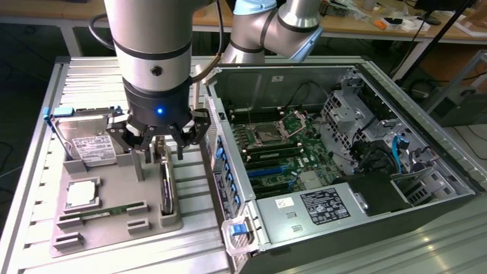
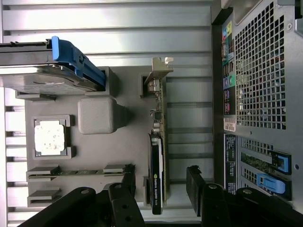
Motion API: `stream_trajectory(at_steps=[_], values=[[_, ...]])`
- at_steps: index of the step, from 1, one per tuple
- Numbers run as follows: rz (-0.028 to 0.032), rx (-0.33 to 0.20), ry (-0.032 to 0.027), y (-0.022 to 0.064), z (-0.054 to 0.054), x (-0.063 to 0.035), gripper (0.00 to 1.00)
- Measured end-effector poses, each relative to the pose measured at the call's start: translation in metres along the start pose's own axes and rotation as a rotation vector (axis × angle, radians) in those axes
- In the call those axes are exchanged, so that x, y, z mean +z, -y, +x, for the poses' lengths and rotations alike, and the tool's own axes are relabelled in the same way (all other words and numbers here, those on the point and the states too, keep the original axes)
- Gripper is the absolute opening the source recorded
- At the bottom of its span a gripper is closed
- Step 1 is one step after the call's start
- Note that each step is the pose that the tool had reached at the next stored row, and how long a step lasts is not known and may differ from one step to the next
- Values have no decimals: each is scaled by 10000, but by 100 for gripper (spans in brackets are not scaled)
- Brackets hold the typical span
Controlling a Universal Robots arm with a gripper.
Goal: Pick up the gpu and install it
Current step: 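Pick up the gpu and move the gpu toward the slot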
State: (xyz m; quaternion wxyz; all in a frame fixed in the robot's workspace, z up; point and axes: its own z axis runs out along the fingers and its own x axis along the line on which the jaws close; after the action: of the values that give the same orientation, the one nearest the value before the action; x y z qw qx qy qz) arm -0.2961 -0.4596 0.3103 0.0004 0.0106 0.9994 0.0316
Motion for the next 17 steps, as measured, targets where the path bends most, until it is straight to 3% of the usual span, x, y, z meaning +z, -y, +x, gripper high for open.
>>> stream_trajectory(at_steps=[17], values=[[-1, -1, 4, 38, -1, 93, 56]])
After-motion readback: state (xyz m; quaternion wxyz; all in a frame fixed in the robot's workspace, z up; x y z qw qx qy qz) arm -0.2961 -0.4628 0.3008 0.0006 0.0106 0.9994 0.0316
